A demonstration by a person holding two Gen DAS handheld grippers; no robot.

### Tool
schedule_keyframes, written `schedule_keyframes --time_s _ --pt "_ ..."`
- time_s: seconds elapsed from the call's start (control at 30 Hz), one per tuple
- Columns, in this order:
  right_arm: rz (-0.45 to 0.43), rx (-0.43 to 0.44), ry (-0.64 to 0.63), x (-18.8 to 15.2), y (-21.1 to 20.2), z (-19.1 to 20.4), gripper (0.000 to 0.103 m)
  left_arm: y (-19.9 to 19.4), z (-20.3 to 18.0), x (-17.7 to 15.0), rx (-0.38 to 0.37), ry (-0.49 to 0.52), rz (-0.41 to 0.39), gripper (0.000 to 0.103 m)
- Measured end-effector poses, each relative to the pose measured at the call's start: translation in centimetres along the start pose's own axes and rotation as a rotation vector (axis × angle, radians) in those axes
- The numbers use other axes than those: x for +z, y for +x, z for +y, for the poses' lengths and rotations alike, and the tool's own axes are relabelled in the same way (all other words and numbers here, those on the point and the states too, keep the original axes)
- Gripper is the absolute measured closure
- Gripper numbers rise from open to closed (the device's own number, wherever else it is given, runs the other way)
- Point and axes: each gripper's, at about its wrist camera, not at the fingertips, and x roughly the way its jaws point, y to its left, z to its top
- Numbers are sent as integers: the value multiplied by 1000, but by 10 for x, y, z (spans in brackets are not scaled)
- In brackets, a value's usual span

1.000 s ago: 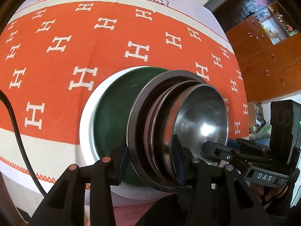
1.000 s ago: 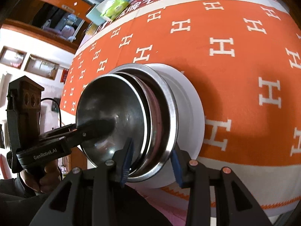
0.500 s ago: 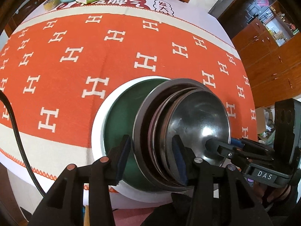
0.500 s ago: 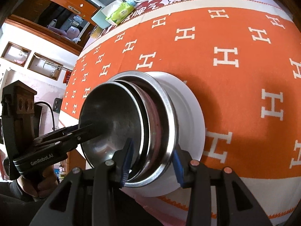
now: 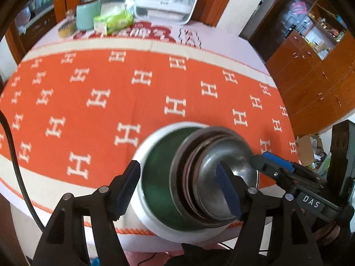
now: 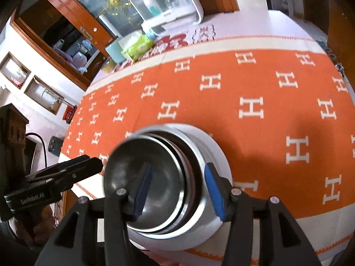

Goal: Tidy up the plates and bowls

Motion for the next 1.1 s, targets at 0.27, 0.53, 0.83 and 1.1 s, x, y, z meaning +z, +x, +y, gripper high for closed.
schedule_keyframes --time_s 0.27,0.53,0.83,1.1 --pt "-92 -50 -50 4 -34 60 38 -59 31 9 47 58 -86 26" --pt "-79 -94 -58 -28 -47 130 32 -95 71 -4 99 121 -41 23" --pt "-114 -184 -32 -70 -51 188 24 -114 85 -35 132 202 -51 22" --pt "-194 -300 27 -83 -58 212 20 -135 96 -42 193 214 -147 16"
